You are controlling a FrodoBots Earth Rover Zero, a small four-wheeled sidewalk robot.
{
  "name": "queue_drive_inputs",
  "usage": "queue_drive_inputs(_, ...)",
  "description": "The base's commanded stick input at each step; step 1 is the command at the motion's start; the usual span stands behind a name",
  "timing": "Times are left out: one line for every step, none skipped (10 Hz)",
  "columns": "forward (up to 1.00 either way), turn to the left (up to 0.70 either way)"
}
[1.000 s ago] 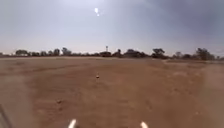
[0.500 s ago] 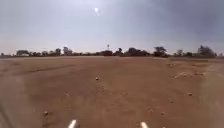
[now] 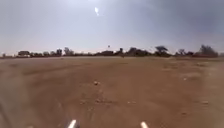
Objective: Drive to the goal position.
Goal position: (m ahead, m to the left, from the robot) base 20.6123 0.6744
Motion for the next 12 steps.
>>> queue_drive_inputs(0.70, 0.00)
queue_drive_inputs(0.70, 0.00)
queue_drive_inputs(0.70, 0.00)
queue_drive_inputs(0.70, 0.00)
queue_drive_inputs(0.70, 0.00)
queue_drive_inputs(0.70, 0.00)
queue_drive_inputs(0.70, 0.00)
queue_drive_inputs(0.70, 0.00)
queue_drive_inputs(0.70, 0.00)
queue_drive_inputs(0.70, 0.00)
queue_drive_inputs(0.70, 0.00)
queue_drive_inputs(0.70, 0.00)
